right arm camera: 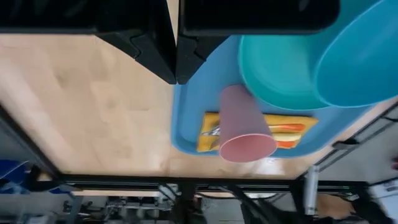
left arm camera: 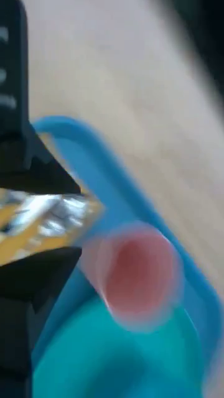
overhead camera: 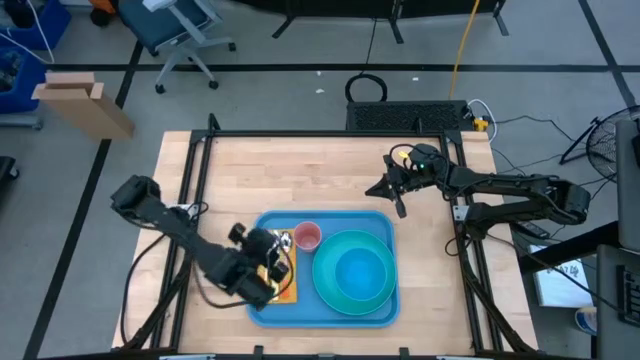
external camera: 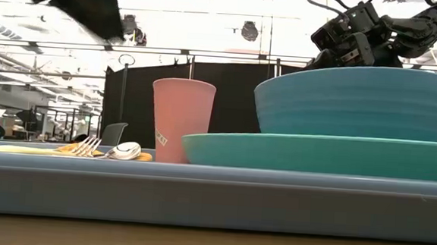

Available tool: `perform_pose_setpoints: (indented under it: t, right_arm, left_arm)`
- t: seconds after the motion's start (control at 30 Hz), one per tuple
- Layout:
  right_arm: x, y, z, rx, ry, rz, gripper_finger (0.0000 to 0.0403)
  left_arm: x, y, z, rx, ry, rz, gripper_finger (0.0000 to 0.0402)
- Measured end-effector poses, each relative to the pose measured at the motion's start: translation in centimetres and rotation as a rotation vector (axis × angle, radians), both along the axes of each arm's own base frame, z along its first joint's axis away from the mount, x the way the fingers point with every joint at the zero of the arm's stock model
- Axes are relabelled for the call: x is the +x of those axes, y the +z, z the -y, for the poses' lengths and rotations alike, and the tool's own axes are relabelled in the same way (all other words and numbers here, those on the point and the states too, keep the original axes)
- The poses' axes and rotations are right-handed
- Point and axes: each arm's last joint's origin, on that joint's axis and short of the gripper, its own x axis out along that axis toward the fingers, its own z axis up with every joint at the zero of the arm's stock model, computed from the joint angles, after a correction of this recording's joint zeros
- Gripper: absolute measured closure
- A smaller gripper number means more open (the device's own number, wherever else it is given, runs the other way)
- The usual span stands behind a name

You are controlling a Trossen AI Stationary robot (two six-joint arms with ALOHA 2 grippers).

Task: Set up tray
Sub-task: Return to Home Position

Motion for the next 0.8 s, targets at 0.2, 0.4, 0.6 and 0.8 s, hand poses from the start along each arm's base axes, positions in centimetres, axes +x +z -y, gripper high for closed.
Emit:
perform_pose_setpoints:
  t: [0.2, 0.4, 0.6, 0.8]
  right_arm:
    - [-0.4, -0.3, -0.6, 0.035, 0.134, 0.058, 0.0403]
    - [-1.7, 1.0, -1.6, -0.021, 0.140, 0.207, 0.0403]
    - [-3.8, 3.8, -3.7, -0.145, 0.058, 0.331, 0.0403]
    - [-5.7, 4.3, -5.9, -0.154, 0.057, 0.315, 0.0403]
  left_arm:
    - [-0.9, 1.7, 2.0, 0.349, -0.407, 0.072, 0.0364]
    - [-0.7, 1.9, 1.4, 0.465, -0.695, 0.046, 0.0392]
    - [1.6, 1.5, -3.5, 0.442, -0.950, 0.217, 0.0398]
    - [1.0, 1.3, -9.1, 0.520, -0.973, 0.369, 0.0399]
